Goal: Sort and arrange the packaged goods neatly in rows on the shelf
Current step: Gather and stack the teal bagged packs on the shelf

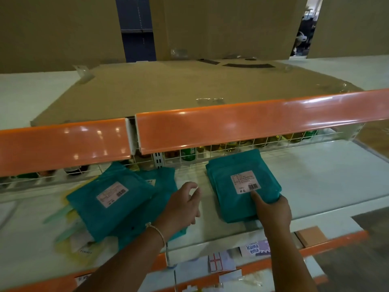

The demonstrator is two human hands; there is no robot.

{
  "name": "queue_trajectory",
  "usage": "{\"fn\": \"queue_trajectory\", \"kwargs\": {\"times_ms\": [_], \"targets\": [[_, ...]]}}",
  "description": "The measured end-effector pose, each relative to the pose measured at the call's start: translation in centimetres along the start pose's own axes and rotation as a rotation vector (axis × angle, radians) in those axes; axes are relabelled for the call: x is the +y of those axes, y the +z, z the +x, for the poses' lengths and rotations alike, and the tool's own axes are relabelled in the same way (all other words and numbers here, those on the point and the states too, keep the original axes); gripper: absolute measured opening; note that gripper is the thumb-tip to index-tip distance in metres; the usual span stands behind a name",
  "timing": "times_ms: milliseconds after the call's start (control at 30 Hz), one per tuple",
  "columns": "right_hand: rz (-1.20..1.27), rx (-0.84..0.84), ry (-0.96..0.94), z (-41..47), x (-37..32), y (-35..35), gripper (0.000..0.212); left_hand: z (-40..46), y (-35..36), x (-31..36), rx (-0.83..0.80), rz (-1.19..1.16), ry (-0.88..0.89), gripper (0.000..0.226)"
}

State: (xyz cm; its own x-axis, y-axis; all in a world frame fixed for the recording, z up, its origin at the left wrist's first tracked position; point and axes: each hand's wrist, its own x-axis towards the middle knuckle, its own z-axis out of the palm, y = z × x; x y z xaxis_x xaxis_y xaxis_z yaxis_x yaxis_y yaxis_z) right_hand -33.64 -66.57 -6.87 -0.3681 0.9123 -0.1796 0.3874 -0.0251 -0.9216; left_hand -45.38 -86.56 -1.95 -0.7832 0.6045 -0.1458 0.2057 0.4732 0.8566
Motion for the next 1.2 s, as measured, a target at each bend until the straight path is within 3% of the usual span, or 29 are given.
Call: {"fn": "queue_trajectory", "kwargs": {"times_ms": [300,600,933,1100,1200], "targets": [[-0.268,0.154,-0.01,-1.5,-0.8,0.3,0.072,-1.5,-2.1,-1.3,-0.006,0.003,0.073,0.036],[-0.455,0.253,-0.169,-5.2,-2.1,2.6,0.058,-3.4,-5.6,-2.7,-0.051,-0.032,0.078,0.038],[-0.339,0.015,-0.452,-14.4,-8.1,12.8,0.047,-5.0,-11.9,-5.2,0.057,-0.047,0.052,0.037],[-0.266,-0.295,-0.333,-18.2,-8.9,17.7,0.022,-6.1,-16.1,-8.1,0.204,-0.024,0.036,0.025],[-0.32,-0.379,-0.253,-20.0,-8.0,19.8,0.018,-6.6,-17.9,-11.3,0.291,0.023,-0.039,0.029]]}}
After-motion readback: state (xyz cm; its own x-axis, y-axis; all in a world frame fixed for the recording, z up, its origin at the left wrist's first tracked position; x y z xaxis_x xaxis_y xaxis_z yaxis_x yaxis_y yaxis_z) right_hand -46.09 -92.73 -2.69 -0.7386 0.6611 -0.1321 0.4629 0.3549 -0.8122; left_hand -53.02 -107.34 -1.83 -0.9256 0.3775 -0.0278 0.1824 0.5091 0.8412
